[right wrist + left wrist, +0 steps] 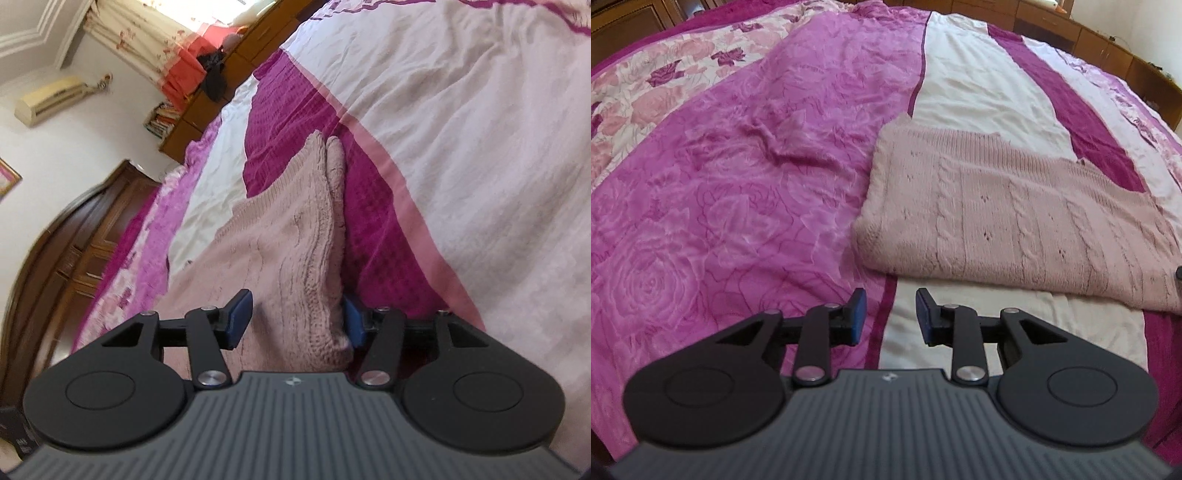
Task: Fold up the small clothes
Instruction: 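Pinch the folded cardigan edge with the right gripper and straighten it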
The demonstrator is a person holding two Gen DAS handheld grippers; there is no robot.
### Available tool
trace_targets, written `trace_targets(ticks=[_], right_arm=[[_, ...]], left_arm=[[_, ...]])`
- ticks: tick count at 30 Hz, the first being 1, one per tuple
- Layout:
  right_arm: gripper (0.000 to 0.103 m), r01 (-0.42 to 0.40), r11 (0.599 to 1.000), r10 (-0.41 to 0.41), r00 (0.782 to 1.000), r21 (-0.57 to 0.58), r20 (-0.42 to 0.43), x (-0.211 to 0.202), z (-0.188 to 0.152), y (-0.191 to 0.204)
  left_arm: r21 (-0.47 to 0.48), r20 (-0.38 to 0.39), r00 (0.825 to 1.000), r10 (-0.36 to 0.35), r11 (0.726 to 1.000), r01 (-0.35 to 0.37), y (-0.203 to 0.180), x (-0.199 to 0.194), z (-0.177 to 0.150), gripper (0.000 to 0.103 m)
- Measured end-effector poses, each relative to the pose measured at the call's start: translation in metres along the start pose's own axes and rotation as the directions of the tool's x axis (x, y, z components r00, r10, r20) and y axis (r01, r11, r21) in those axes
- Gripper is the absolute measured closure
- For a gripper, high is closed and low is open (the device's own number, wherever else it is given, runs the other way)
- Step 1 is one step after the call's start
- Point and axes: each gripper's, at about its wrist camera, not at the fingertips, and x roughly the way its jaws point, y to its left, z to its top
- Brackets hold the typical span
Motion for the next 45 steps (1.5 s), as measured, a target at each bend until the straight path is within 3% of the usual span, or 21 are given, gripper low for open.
trace_targets(ticks=[8,13,28,31,45], right_arm=[[0.045,-0.037,0.997,0.034,0.998,0.062,0.048,0.005,0.0,-0.01],[0.061,0.013,1.0,-0.014,0.999,0.006,0.051,0.007,-0.004,-0.007],[0.064,-0.014,1.0,0.014,0.999,-0.005,0.032,0.008,0.001,-0.007],[0.071,-0.037,0.999,0.038,0.998,-0.014,0.058,0.003,0.003,0.001],[0.075,-0.086,0.972,0.103,0.992,-0.218,0.068,0.006,0.022,0.081]], left_arm=[[0.006,-0.018,0.999,0.035,0.999,-0.035,-0.005,0.002,-0.007,0.072],[0.019,-0.022,0.998,0.054,0.998,-0.054,-0.007,0.004,-0.01,0.072],[0.022,-0.034,0.998,0.06,0.998,-0.06,-0.007,0.007,-0.012,0.072],[0.023,-0.028,0.998,0.059,0.998,-0.058,-0.006,0.005,-0.011,0.072],[0.046,0.034,0.997,0.075,0.996,-0.076,0.008,-0.013,0.005,0.072]])
